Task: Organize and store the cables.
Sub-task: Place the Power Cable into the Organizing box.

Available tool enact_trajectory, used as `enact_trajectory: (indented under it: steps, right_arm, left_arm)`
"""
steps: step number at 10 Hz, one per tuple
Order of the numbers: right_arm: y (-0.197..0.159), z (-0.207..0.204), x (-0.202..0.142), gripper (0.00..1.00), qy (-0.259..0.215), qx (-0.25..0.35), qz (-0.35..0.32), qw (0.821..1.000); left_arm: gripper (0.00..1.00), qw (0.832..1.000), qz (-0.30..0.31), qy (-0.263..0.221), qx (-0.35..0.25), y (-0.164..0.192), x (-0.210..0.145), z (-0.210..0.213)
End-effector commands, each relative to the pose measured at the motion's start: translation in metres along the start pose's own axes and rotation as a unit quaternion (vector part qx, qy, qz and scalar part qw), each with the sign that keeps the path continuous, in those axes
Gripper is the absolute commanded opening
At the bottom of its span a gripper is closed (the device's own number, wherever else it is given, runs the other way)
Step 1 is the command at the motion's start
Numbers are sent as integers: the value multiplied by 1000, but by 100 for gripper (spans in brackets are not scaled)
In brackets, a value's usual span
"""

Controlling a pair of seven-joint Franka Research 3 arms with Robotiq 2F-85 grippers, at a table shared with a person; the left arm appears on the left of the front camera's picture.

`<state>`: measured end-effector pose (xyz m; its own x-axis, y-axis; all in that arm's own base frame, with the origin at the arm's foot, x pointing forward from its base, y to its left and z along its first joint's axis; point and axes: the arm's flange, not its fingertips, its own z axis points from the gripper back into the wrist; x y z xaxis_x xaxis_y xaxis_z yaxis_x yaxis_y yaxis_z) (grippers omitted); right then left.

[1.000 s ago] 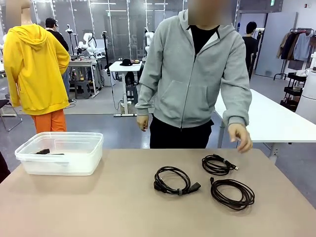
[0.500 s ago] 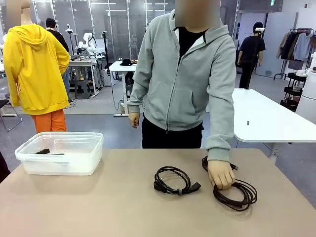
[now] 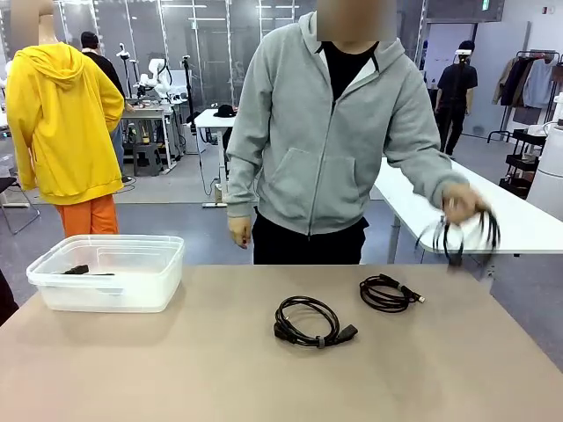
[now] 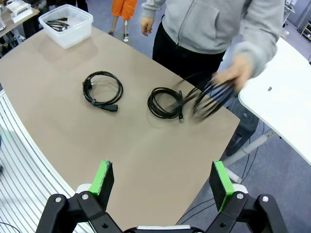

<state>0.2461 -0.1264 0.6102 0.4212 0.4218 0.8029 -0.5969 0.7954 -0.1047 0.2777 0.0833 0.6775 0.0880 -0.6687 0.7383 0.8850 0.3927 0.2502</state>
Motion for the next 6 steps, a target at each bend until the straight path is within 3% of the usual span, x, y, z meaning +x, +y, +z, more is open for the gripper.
enact_trajectory:
  steps: [1, 5, 6]
  right_arm:
    - [0, 0, -1, 100, -1, 0, -1, 1000]
    - [0, 0, -1, 100, -1, 0, -1, 1000]
    - [0, 0, -1, 100, -1, 0, -1, 1000]
  left_arm:
    - [90, 1000, 2, -7, -2, -1, 1, 0]
    - [90, 1000, -1, -1, -2, 0, 1, -1]
    - [90, 998, -50, 11, -28, -14, 33, -27]
